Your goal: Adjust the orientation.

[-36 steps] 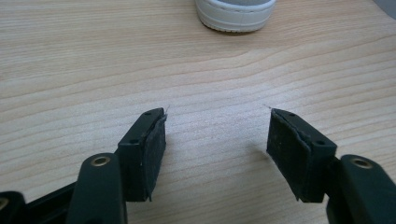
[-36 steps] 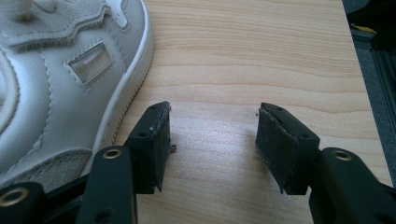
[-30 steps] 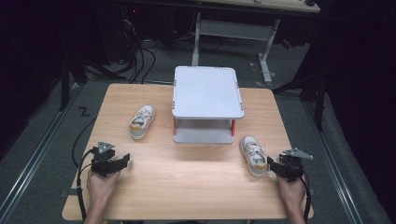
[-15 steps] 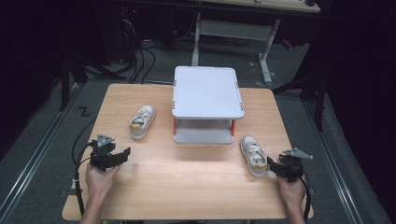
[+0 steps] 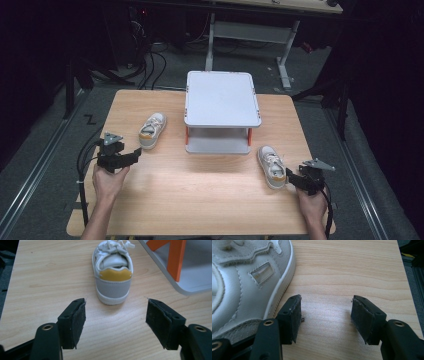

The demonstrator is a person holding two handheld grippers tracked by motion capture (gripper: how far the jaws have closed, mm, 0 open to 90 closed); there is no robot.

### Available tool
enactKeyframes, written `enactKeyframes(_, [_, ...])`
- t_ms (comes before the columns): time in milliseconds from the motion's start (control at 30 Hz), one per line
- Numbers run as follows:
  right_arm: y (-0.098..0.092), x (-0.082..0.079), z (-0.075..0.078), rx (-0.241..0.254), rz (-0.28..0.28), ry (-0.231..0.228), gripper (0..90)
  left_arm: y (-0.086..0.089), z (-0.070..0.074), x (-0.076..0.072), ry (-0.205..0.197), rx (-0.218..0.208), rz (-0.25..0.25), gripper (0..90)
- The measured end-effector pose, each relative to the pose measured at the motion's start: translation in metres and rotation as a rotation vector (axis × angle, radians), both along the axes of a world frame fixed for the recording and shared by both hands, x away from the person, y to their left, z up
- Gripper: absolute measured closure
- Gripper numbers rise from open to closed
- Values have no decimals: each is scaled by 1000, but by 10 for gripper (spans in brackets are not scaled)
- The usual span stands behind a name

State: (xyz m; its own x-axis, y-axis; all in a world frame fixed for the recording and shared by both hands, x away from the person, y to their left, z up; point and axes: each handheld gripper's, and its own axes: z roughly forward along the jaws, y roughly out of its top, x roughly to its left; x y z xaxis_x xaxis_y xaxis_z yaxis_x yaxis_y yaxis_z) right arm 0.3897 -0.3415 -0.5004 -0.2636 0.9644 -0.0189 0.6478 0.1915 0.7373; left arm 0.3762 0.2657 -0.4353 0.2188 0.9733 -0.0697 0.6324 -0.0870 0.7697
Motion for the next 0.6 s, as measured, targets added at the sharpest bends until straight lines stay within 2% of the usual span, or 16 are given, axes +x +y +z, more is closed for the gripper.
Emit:
enactKeyframes(133, [0, 0, 0, 0, 0, 0, 413, -5, 9, 8, -10, 3, -11, 315])
enactKeyframes(467, [0, 0, 0, 0, 2, 0, 412, -23, 24, 33, -9, 57, -44, 348])
enactKeyframes(500, [0, 0, 0, 0, 2, 0, 412, -24, 23, 35, -19, 50, -46, 348])
enactKeyframes(533, [0, 0, 0, 0, 2, 0, 412, -25, 21, 40, -15, 22, -40, 367])
enactKeyframes(600, [0, 0, 0, -1, 2, 0, 412, -25, 18, 43, -6, 23, -37, 380])
